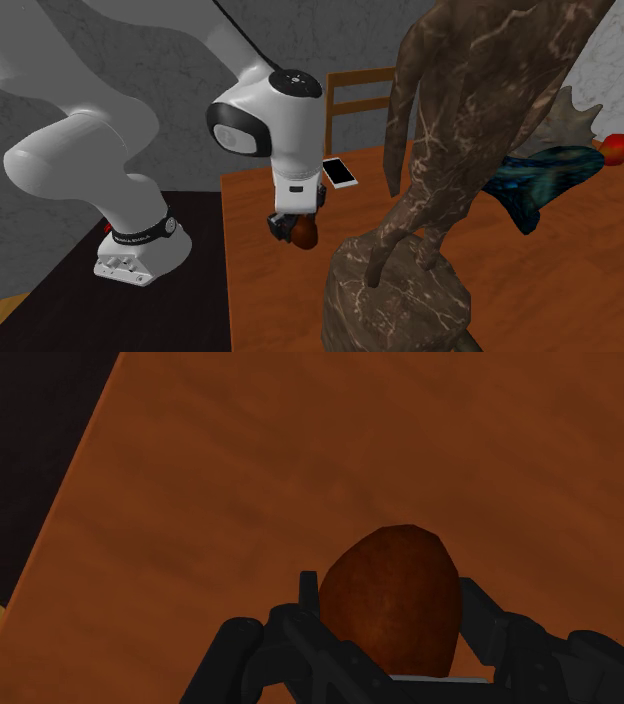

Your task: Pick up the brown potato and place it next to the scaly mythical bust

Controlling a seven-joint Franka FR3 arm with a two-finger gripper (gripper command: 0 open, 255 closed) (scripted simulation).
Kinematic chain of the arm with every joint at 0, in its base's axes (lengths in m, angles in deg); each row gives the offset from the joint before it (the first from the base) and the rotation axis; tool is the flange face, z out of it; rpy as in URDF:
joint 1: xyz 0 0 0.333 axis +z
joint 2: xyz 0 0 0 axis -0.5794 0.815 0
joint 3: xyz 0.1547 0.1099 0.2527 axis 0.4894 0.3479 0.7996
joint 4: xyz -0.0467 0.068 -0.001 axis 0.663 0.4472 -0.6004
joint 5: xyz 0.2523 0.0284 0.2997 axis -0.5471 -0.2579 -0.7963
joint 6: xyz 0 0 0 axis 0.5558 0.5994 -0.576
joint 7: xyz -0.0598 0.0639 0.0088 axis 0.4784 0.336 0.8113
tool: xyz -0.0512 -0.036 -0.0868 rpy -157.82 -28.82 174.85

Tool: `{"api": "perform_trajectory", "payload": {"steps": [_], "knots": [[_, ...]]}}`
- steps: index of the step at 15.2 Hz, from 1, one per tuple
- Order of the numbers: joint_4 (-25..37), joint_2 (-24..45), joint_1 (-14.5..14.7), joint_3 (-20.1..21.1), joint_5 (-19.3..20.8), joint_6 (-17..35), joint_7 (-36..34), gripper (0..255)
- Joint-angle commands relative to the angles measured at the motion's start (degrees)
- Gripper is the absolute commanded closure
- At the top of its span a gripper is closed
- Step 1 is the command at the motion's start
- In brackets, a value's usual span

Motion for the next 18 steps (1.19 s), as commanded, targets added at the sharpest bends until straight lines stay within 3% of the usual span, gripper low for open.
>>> {"api": "perform_trajectory", "payload": {"steps": [1,18], "knots": [[0.23,-1.67,-0.18,0.05,0.47,-1.91,-0.49,255],[6.05,-12.57,-1.26,0.08,3.09,-18.49,-3.47,255]]}}
